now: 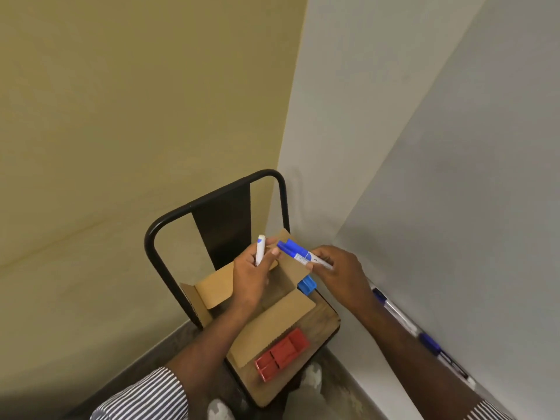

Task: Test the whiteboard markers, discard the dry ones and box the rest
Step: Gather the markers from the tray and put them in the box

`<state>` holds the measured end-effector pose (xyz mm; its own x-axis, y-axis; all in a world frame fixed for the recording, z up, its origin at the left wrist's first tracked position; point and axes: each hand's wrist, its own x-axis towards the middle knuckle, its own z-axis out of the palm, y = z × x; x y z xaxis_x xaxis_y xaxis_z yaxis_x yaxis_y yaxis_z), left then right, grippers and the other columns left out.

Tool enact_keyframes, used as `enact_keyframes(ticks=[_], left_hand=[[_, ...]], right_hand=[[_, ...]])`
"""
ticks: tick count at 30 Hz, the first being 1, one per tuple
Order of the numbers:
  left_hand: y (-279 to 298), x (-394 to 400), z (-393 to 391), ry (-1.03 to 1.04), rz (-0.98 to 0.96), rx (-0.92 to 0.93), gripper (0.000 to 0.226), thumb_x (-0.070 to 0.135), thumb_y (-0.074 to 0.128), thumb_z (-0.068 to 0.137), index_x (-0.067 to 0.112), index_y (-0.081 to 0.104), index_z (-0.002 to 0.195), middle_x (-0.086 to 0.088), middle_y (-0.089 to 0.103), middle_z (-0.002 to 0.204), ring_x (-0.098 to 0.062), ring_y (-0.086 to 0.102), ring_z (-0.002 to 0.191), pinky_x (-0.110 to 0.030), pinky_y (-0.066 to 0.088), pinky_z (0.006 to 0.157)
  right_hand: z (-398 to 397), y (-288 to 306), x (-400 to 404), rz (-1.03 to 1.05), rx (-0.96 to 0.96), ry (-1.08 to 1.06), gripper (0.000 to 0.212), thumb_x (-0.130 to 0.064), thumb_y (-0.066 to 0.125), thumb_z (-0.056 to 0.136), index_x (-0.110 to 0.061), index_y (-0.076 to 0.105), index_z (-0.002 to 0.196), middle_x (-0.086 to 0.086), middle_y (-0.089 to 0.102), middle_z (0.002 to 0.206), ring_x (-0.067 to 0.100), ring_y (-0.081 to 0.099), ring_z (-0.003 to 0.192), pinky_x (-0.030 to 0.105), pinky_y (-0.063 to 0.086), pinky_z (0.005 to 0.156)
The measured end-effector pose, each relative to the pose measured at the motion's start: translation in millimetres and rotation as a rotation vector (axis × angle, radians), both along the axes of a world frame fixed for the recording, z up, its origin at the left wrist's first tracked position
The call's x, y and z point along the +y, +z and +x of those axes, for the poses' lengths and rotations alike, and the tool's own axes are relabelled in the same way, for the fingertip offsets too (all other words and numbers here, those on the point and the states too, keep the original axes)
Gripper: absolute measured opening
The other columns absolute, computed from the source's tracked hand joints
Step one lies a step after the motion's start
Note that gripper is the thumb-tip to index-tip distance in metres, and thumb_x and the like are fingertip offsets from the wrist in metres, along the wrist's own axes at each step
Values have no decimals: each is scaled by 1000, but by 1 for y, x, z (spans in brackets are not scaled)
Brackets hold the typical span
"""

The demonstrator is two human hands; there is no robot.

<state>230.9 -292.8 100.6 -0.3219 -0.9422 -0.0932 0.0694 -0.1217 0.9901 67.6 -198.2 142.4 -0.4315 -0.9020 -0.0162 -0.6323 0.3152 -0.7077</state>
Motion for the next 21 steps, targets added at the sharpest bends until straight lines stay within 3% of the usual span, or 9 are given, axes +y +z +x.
enact_keyframes(ticks=[3, 8, 12, 14, 17, 21], left_hand=[[6, 1, -6, -63, -5, 0, 18, 17, 69, 93, 10, 75, 109, -1, 73, 85, -3, 60, 58, -9, 45, 53], [16, 11, -19, -205, -55, -42, 12, 11, 73, 90, 3, 78, 97, 10, 68, 61, -2, 52, 45, -13, 42, 47], [19, 34, -34, -279, -67, -66, 7, 13, 73, 90, 10, 79, 93, -14, 66, 66, -4, 47, 42, -18, 40, 43], [20, 51, -44, -299, -56, -62, 7, 12, 72, 91, 12, 78, 92, -14, 63, 64, -5, 45, 42, -19, 39, 42], [17, 81, -63, -296, -55, -71, 6, 13, 73, 91, 15, 79, 90, -14, 65, 65, -9, 43, 42, -22, 39, 42], [12, 130, -90, -284, -66, -105, 9, 12, 73, 90, 6, 78, 94, 7, 62, 52, -6, 39, 39, -19, 36, 41]], right_hand=[[2, 2, 16, -8, -33, -37, 4, -28, 73, 92, -24, 71, 94, -11, 69, 82, 4, 65, 80, 13, 45, 60], [-2, 4, 52, -54, -62, -112, 9, -23, 76, 90, -17, 75, 96, -5, 72, 83, 9, 65, 78, 13, 45, 61], [-15, 6, 86, -78, -128, -121, 9, -23, 77, 90, -29, 73, 95, -14, 72, 85, 7, 69, 84, 13, 50, 64], [-25, 4, 106, -106, -156, -129, 15, -22, 77, 90, -33, 71, 96, -18, 72, 87, 7, 70, 87, 12, 50, 65], [-45, -3, 142, -125, -183, -162, 10, -23, 74, 92, -25, 73, 102, -10, 74, 94, 6, 70, 91, 12, 50, 67], [-79, -13, 203, -109, -192, -203, 14, -22, 72, 95, -17, 73, 108, -8, 74, 95, 5, 71, 85, 13, 51, 66]])
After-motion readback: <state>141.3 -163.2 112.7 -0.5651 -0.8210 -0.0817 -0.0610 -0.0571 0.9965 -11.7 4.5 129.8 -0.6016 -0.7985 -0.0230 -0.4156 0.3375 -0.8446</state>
